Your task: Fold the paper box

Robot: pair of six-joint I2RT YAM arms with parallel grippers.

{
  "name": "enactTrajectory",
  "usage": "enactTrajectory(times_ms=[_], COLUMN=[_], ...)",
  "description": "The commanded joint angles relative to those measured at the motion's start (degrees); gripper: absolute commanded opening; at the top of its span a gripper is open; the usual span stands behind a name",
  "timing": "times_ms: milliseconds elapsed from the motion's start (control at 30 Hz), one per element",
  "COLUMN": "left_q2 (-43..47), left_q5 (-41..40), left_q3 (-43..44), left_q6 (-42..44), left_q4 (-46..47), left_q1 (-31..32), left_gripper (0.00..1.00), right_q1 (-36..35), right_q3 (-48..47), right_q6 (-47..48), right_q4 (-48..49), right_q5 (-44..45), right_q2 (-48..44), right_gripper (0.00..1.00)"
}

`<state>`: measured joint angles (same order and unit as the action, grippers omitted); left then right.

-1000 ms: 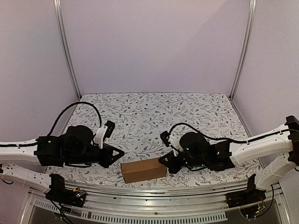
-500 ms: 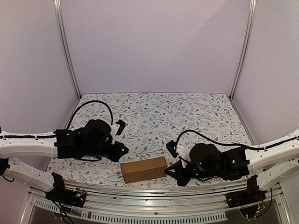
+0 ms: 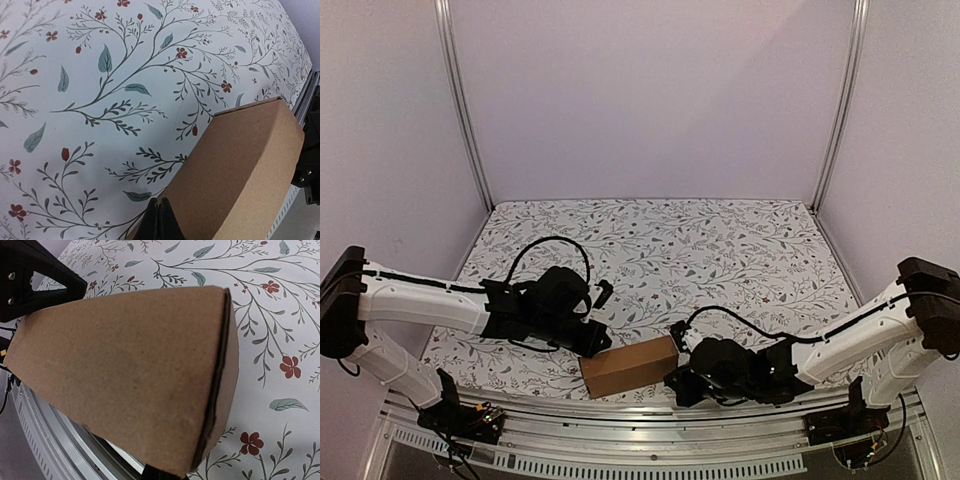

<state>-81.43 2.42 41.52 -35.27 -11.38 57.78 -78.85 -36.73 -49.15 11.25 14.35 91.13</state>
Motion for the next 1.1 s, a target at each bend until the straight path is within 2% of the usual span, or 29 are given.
enactTrajectory(times_ms=[0, 167, 367, 700, 867, 1067], left_q2=[-0.1, 0.9, 1.4, 4.6, 8.7, 10.3], left_q5=[2.0, 2.7, 3.6, 0.7, -0.4, 4.3], left_q3=[0.9, 0.4, -0.6, -3.0, -5.2, -6.5], left_q6=[-0.6, -1.0, -1.7, -4.1, -5.2, -6.8], left_q4=[0.9, 1.1, 2.1, 1.4, 0.4, 1.9], left_q1=[-0.9, -0.8, -0.8, -1.1, -1.4, -1.3], left_gripper=[0.0, 0.0, 0.0, 0.0, 0.0, 0.0], right_q1=[-0.2, 1.7, 7.1, 12.7, 13.8, 13.9], right_q3=[-0.4, -1.7, -4.2, -13.1, -10.7, -5.6], right_q6=[-6.9, -10.4, -11.1, -6.1, -5.1, -3.7], right_q4=[5.0, 7.6, 13.0, 13.1, 12.0, 10.7], right_q5=[5.9, 9.5, 4.6, -2.8, -3.6, -7.0], right_q2=[3.2, 5.5, 8.5, 13.9, 13.4, 11.2], right_gripper=[0.0, 0.0, 0.0, 0.0, 0.0, 0.0])
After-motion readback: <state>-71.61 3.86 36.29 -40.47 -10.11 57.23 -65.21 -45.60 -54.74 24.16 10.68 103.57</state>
